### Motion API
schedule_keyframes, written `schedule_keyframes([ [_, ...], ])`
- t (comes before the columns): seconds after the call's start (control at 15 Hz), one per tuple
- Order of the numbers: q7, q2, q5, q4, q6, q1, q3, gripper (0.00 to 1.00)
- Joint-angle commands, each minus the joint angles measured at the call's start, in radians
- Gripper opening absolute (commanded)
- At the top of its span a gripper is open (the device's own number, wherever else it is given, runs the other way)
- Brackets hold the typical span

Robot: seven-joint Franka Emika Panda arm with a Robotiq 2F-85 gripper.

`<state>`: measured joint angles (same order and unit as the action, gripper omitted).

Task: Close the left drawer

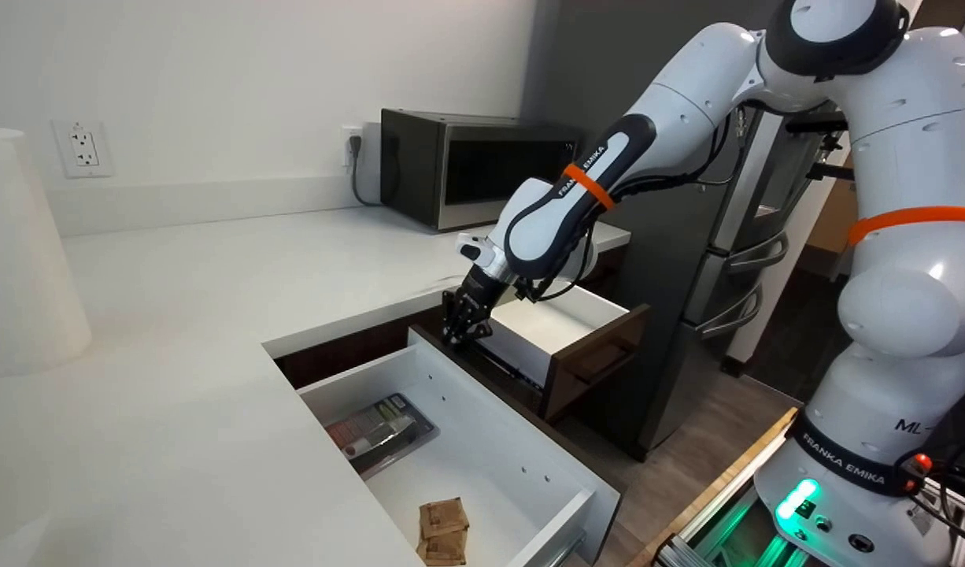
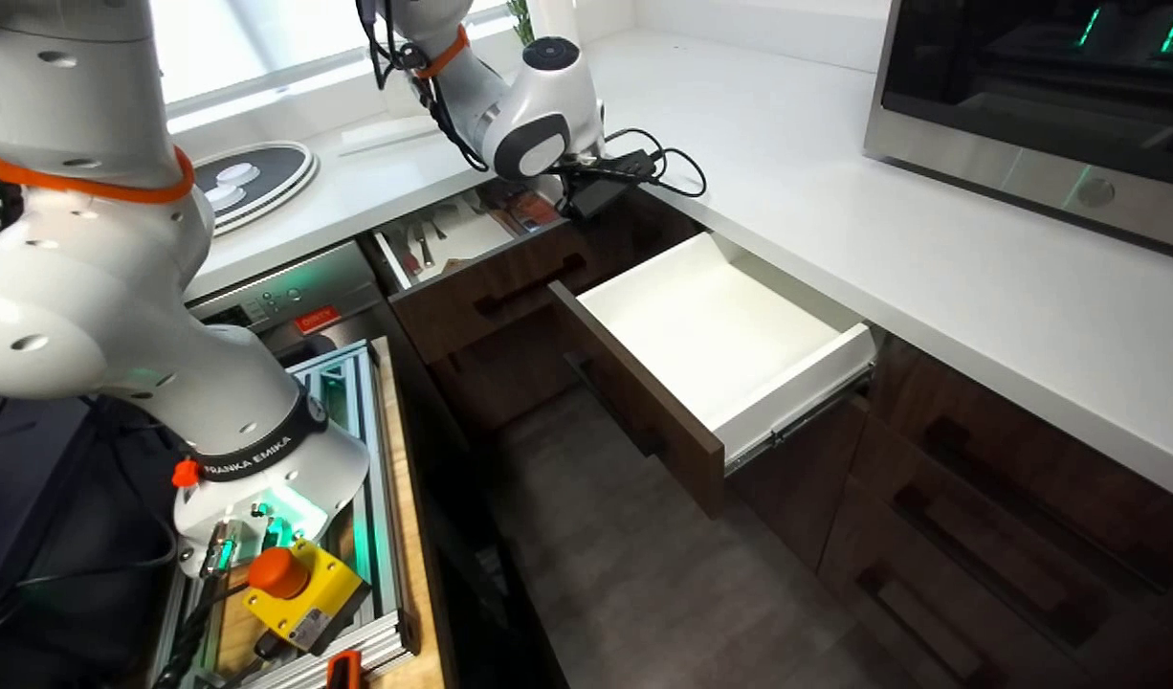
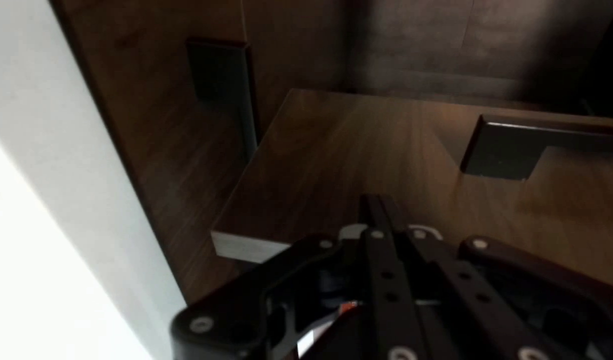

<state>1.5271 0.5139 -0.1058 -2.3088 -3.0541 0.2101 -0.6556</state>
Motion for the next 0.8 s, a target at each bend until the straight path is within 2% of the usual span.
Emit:
schedule_keyframes([
  [0.0, 0.018, 0.166, 0.071, 0.096, -0.064, 0.071, -0.107, 0.00],
  [0.33, 0.051, 0.330, 0.182, 0.190, -0.037, 0.136, -0.215, 0.00],
  [0.73, 0.169, 0.543, 0.291, 0.330, 0.100, 0.183, -0.340, 0.00],
])
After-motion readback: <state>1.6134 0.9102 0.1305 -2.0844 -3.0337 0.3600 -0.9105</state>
